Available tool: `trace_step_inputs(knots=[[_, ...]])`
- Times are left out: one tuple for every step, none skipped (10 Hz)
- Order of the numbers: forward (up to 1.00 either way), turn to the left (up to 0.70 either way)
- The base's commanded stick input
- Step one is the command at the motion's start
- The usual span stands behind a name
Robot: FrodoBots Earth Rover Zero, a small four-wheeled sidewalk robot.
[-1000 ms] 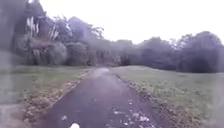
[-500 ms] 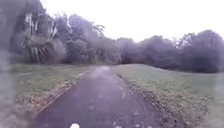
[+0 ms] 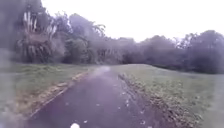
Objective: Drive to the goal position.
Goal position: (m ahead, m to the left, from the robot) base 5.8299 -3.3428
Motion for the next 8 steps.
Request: trace_step_inputs(knots=[[0.7,0.29],[0.7,0.35],[0.7,0.35],[0.7,0.0],[0.7,0.0],[0.7,0.0],[0.7,0.0],[0.7,0.0]])
